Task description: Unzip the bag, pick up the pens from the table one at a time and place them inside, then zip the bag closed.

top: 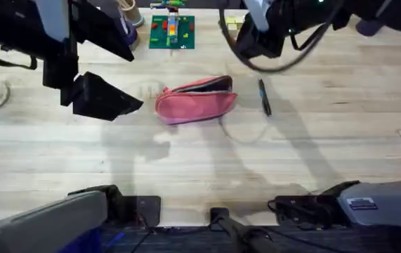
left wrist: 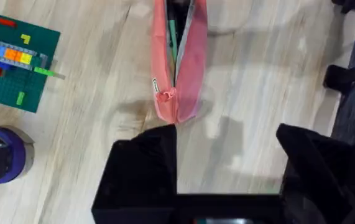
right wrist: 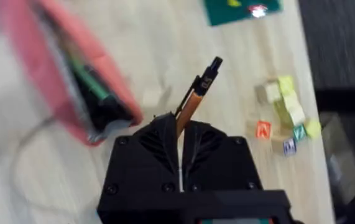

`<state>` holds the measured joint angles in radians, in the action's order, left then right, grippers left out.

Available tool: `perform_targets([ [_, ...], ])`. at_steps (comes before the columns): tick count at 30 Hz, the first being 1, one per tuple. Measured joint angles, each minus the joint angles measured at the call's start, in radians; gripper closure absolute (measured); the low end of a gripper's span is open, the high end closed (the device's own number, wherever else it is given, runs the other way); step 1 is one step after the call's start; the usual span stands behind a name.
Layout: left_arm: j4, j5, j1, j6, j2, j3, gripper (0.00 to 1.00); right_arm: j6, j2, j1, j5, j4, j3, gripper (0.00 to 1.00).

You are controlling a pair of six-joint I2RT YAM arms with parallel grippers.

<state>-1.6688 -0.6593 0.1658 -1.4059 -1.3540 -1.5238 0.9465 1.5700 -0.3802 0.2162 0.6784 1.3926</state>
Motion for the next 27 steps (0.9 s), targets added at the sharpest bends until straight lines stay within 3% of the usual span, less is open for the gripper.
perform_targets([
  [9,0.000,0.001,0.000,0.000,0.000,0.000,0.006,0.390,0.000,-0.077,0.056,0.165,0.000,0.968],
  [27,0.000,0.001,0.000,0.000,0.000,0.000,0.006,0.639,0.141,-0.187,0.065,0.126,0.000,0.970],
])
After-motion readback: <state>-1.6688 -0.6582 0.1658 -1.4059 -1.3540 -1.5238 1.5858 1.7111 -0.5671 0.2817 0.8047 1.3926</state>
